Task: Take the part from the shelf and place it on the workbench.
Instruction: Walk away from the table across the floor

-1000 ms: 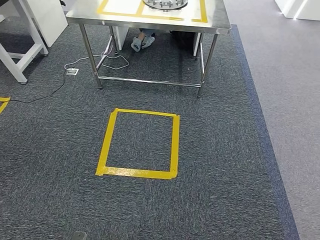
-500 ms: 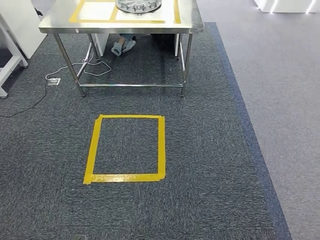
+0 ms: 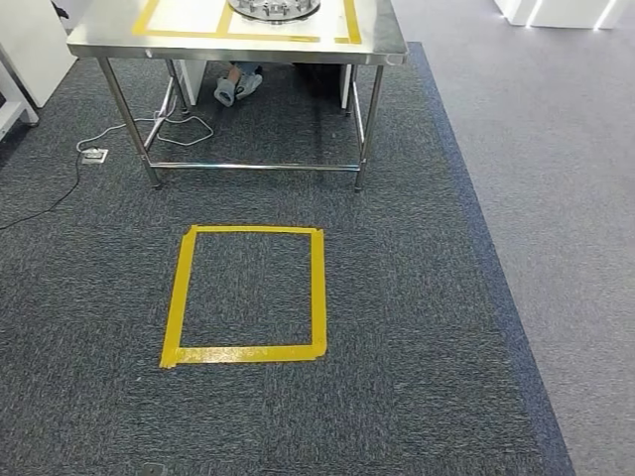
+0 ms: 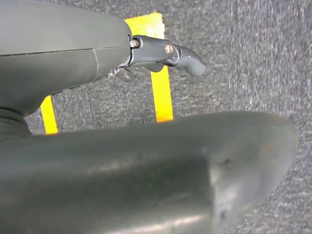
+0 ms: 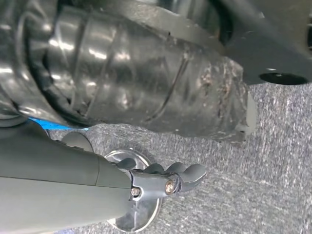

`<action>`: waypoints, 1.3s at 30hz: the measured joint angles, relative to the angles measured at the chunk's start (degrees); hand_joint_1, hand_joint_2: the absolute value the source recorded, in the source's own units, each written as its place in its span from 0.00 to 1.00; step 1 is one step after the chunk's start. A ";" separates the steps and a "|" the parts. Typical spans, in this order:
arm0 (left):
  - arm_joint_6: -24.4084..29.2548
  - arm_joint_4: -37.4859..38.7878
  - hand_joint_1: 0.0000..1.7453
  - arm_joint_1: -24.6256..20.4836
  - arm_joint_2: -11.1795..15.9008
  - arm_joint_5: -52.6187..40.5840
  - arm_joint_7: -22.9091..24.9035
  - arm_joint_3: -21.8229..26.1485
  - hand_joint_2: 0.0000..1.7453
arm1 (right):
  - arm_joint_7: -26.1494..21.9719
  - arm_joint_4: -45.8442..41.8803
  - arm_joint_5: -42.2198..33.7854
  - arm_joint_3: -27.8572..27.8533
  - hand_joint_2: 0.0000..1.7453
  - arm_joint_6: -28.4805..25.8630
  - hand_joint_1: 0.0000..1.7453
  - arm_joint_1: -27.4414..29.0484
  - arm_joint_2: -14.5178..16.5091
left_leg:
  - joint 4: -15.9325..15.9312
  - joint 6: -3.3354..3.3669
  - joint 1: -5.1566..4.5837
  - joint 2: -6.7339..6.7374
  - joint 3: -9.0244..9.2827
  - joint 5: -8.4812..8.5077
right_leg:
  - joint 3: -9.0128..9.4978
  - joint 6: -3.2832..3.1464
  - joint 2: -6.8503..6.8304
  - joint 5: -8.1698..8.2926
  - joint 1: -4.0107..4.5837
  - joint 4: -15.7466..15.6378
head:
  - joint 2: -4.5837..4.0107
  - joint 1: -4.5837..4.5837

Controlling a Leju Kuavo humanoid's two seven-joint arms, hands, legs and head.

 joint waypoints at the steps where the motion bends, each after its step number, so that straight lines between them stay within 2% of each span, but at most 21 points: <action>1: 0.01 0.01 0.00 -0.01 -0.01 0.00 -0.01 0.00 0.00 | 0.00 0.00 -0.01 0.00 0.00 0.02 0.00 0.00 0.00 | -0.04 0.07 -0.05 0.00 0.23 -0.12 | 1.41 -0.43 -0.05 2.40 0.22 -3.51 | 0.00 0.00; 3: -0.01 0.01 0.00 -0.05 -0.15 0.01 -0.01 0.00 0.00 | 0.01 0.00 -0.01 -0.01 0.00 0.04 0.00 -0.08 -0.01 | -0.21 0.09 -0.08 0.01 0.64 -0.31 | 5.09 -1.37 -0.88 6.78 1.00 -12.10 | 0.00 0.01; 5: -0.03 0.02 0.00 -0.02 -0.32 0.03 -0.01 0.00 0.00 | 0.02 0.00 -0.01 -0.02 0.00 0.07 0.00 -0.19 -0.03 | -0.44 -0.13 0.02 0.17 0.82 -0.42 | 6.73 -1.97 -1.51 8.27 1.71 -16.22 | 0.00 0.02; 9: -0.07 0.02 0.00 -0.02 -0.49 0.00 -0.02 0.00 0.00 | 0.05 0.00 -0.02 -0.04 0.00 0.09 0.00 -0.13 -0.11 | 0.16 -0.89 0.26 0.52 1.20 -1.58 | 9.03 -2.74 -0.72 9.37 1.89 -19.21 | 0.00 -0.08; 10: -0.06 0.02 0.00 -0.06 -0.44 -0.01 -0.02 0.00 0.00 | 0.05 0.00 -0.02 -0.04 0.00 0.11 0.00 -0.14 -0.11 | 2.39 -0.90 0.14 0.38 0.39 -2.95 | 9.75 -2.85 -0.56 9.69 1.70 -19.91 | 0.00 -0.17; 13: -0.03 0.02 0.00 -0.03 -0.14 0.00 -0.02 0.00 0.00 | 0.05 0.02 0.03 -0.03 0.00 0.25 0.00 -0.17 -0.03 | 13.04 -1.08 -0.07 0.07 -4.70 -7.49 | 10.13 -3.17 0.14 9.35 1.66 -19.74 | 0.00 -0.55; 14: -0.02 0.02 0.00 0.02 -0.04 0.00 -0.02 0.00 0.00 | 0.05 0.03 0.04 -0.03 0.00 0.28 0.00 -0.16 0.00 | 14.65 -1.23 -0.08 0.04 -5.72 -7.44 | 10.28 -3.18 0.51 9.14 1.65 -19.63 | 0.00 -0.66; 15: -0.02 0.01 0.00 0.05 0.05 0.00 -0.02 0.00 0.00 | 0.06 0.04 0.04 -0.04 0.00 0.28 0.00 -0.14 0.01 | 13.95 -1.41 -0.04 0.03 -5.70 -6.15 | 10.50 -3.11 0.94 8.96 1.58 -19.55 | 0.00 -0.74; 17: -0.01 0.00 0.00 0.10 0.21 0.00 -0.02 0.00 0.00 | 0.07 0.04 0.05 -0.04 0.00 0.29 0.00 -0.12 0.03 | 7.16 -2.00 0.20 -0.53 -2.99 -1.69 | 10.78 -2.65 1.86 8.31 1.32 -18.98 | 0.00 -0.93; 19: -0.01 0.01 0.00 0.05 0.05 -0.01 0.01 0.00 0.00 | 0.07 0.03 0.05 -0.04 0.00 0.31 0.00 -0.26 -0.05 | 1.06 -2.35 0.59 -1.88 -0.36 0.51 | 10.20 -2.12 2.78 7.33 1.34 -17.70 | 0.01 -1.50; 22: -0.02 0.02 0.00 -0.01 -0.07 0.00 0.05 0.00 0.00 | 0.07 0.02 0.03 -0.04 0.00 0.31 0.00 -0.20 -0.16 | 0.06 -1.48 0.61 -1.95 0.03 0.09 | 9.15 -1.84 3.76 6.70 1.38 -16.75 | 0.01 -1.33; 24: -0.02 0.01 0.00 -0.02 -0.05 0.02 0.04 0.01 0.00 | 0.09 0.03 0.03 -0.05 0.00 0.31 0.00 0.00 -0.20 | 0.16 -0.87 0.54 -1.31 0.09 -0.12 | 8.35 -1.18 2.85 5.43 1.11 -14.92 | 0.00 -0.81; 25: -0.03 0.01 0.00 -0.04 -0.05 0.03 0.04 0.02 0.00 | 0.10 0.04 0.02 -0.05 0.00 0.32 0.00 -0.03 -0.20 | 0.13 -0.60 0.55 -0.92 0.18 -0.19 | 7.21 -0.70 1.98 3.99 0.91 -12.42 | 0.00 -0.66; 27: -0.03 -0.01 0.00 -0.03 0.02 0.04 0.03 0.02 0.00 | 0.11 0.04 0.03 -0.04 0.00 0.33 0.00 -0.18 -0.14 | 0.05 -0.27 0.42 -0.02 0.33 -0.34 | 3.06 0.09 0.48 0.27 0.42 -4.45 | 0.00 -0.27; 29: -0.02 -0.02 0.00 -0.02 0.10 0.04 0.03 0.02 0.00 | 0.11 0.04 0.03 -0.04 0.00 0.33 0.00 -0.19 -0.11 | 0.03 -0.17 0.28 0.89 0.49 -0.57 | -0.43 0.23 0.16 -1.21 -0.01 1.25 | 0.00 -0.21; 30: -0.02 -0.02 0.00 -0.03 0.13 0.04 0.03 0.02 0.00 | 0.11 0.04 0.03 -0.04 0.00 0.33 0.00 -0.15 -0.11 | 0.02 -0.14 0.21 1.29 0.67 -0.73 | -0.69 0.05 0.11 -0.21 -0.07 1.05 | 0.00 -0.21; 31: -0.02 -0.02 0.00 -0.04 0.14 0.04 0.03 0.02 0.00 | 0.12 0.04 0.04 -0.04 0.00 0.33 0.00 -0.10 -0.11 | -0.01 -0.11 0.17 1.66 0.96 -0.91 | 0.24 -0.28 -0.04 1.86 0.01 -1.47 | 0.00 -0.22; 33: -0.02 -0.01 0.00 -0.07 0.01 0.04 0.02 0.02 0.00 | 0.13 0.04 0.05 -0.04 0.00 0.34 0.00 -0.08 -0.13 | -0.26 -0.06 0.14 2.38 1.75 -1.25 | 4.11 -1.24 -1.74 6.58 0.74 -10.00 | 0.00 -0.24; 34: -0.02 -0.01 0.00 -0.08 -0.09 0.04 0.02 0.02 0.00 | 0.12 0.03 0.05 -0.04 0.00 0.34 0.00 -0.17 -0.16 | -0.45 -0.16 0.15 2.72 2.04 -1.34 | 5.69 -1.66 -2.84 7.92 1.23 -13.48 | 0.00 -0.19; 36: -0.03 -0.01 0.00 -0.10 -0.27 0.04 0.02 0.02 0.00 | 0.11 0.02 0.04 -0.04 0.00 0.33 0.00 -0.37 -0.22 | -0.69 -0.39 0.17 3.19 2.28 -1.40 | 6.85 -2.09 -4.35 8.32 1.90 -16.25 | 0.00 -0.07; 39: -0.04 -0.01 0.00 -0.10 -0.29 0.04 0.02 0.02 0.00 | 0.11 0.02 0.04 -0.04 0.00 0.33 0.00 -0.43 -0.24 | -0.73 -0.49 0.19 3.33 2.24 -1.38 | 6.80 -2.11 -4.26 8.28 2.00 -16.40 | 0.00 0.03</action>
